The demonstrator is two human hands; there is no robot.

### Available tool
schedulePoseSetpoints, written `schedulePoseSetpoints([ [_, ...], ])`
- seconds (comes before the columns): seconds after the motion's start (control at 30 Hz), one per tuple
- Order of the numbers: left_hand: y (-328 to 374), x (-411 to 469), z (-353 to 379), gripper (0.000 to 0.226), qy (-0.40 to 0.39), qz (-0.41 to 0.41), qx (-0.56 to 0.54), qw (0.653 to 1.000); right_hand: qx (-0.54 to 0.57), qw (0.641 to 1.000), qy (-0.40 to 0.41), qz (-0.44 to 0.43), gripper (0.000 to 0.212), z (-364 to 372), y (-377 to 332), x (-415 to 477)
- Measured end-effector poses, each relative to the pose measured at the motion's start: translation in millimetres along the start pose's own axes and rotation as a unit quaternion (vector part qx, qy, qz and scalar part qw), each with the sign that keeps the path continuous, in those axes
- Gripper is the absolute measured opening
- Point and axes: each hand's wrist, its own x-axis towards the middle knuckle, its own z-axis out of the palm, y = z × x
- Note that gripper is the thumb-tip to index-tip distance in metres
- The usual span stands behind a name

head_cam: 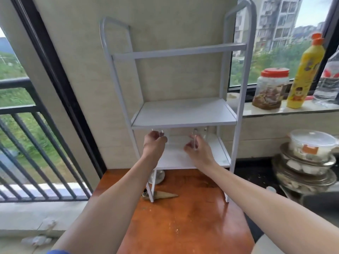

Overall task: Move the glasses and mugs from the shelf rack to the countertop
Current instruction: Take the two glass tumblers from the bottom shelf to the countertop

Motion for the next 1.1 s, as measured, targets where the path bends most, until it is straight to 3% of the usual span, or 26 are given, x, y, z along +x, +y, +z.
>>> schedulePoseSetpoints([
  [0.07, 2.9, -8.6, 0.9, 0.010, -0.008, -0.008, -0.005, 1.000, 0.034, 0.999, -0.011, 0.028, 0.023, -8.2, -2.6, -10.1],
  [0.2, 7.7, -32.1, -7.8, 0.029, -0.008, -0.048, -0.052, 0.997, 0.097, 0.993, 0.004, 0.074, 0.026, -28.9, -16.6, -27.9],
  [0.37, 14.5, -71.8, -29.4, 0.045, -0.018, -0.098, -0.076, 0.992, 0.119, 0.984, -0.003, 0.135, 0.046, -46.6, -37.2, -62.3],
  [0.5, 21.8, -115.1, -49.3, 0.050, -0.026, -0.127, -0.076, 0.989, 0.135, 0.971, 0.006, 0.198, 0.043, -60.6, -57.5, -102.1],
  [0.8, 36.6, -217.8, -67.5, 0.049, -0.130, -0.165, -0.022, 0.977, 0.162, 0.939, -0.009, 0.303, 0.043, -135.3, -77.7, -212.0],
  [0.97, 56.2, -267.7, -33.3, 0.051, -0.208, -0.182, 0.001, 0.961, 0.167, 0.928, -0.032, 0.332, 0.054, -205.8, -75.7, -269.4],
  [1.1, 75.3, -310.7, 14.1, 0.052, -0.276, -0.165, 0.038, 0.946, 0.151, 0.925, 0.003, 0.350, 0.060, -269.3, -71.4, -318.0],
])
